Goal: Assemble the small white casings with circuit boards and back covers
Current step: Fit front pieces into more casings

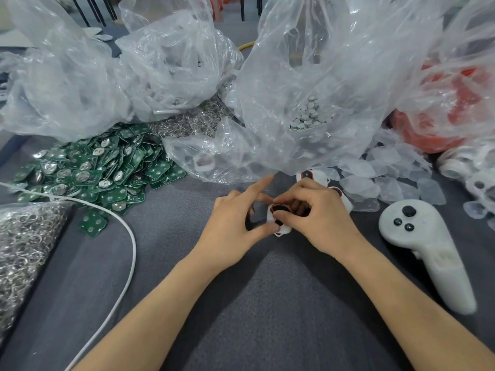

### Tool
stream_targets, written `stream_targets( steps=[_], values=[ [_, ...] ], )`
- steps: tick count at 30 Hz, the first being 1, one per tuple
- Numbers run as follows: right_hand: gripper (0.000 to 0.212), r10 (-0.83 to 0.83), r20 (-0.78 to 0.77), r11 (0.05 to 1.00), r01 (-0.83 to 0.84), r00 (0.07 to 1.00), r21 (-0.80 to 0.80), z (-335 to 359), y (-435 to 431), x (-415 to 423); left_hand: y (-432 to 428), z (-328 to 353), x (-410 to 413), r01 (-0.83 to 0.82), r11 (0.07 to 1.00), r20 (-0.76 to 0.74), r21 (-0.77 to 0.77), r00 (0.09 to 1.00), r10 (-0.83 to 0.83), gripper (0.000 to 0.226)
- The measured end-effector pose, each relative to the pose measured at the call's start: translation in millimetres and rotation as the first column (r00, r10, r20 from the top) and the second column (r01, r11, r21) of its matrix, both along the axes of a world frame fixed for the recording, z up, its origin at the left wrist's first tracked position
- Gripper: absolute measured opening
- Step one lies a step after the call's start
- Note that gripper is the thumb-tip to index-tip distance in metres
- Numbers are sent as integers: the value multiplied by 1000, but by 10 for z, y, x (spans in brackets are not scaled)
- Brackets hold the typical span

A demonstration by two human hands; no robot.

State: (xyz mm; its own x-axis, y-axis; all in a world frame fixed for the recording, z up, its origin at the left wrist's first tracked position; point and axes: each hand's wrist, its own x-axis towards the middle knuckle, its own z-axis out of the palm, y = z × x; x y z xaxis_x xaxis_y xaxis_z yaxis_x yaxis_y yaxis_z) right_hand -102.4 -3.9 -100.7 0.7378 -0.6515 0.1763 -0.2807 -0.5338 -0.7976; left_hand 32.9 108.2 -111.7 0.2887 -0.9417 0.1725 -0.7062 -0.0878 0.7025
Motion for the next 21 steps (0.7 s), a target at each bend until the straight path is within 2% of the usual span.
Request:
stream_targets(
  steps=[6, 10, 12, 17, 21],
  values=[
    [19, 9, -31, 998, -7, 999, 57, 1, -23, 16, -11, -5, -4, -2, 1000, -4, -7, 1000, 2, 70],
    [18, -15, -30, 996, 18, 999, 93, -21, -24, 23, -15, -19, -7, -25, 999, -34, -45, 999, 23, 42],
    [18, -22, -29, 995, 25, 999, 94, -30, -20, 30, -18, -26, -4, -33, 998, -30, -50, 999, 32, 34],
    [14, -34, -7, 994, 34, 999, 108, -41, -15, 65, -17, -23, -1, 10, 998, 45, -63, 999, -7, 28],
    [17, -14, -12, 992, 15, 1000, 122, -41, -31, 67, -28, -29, 0, 27, 997, 45, -78, 999, -24, 25]
  ],
)
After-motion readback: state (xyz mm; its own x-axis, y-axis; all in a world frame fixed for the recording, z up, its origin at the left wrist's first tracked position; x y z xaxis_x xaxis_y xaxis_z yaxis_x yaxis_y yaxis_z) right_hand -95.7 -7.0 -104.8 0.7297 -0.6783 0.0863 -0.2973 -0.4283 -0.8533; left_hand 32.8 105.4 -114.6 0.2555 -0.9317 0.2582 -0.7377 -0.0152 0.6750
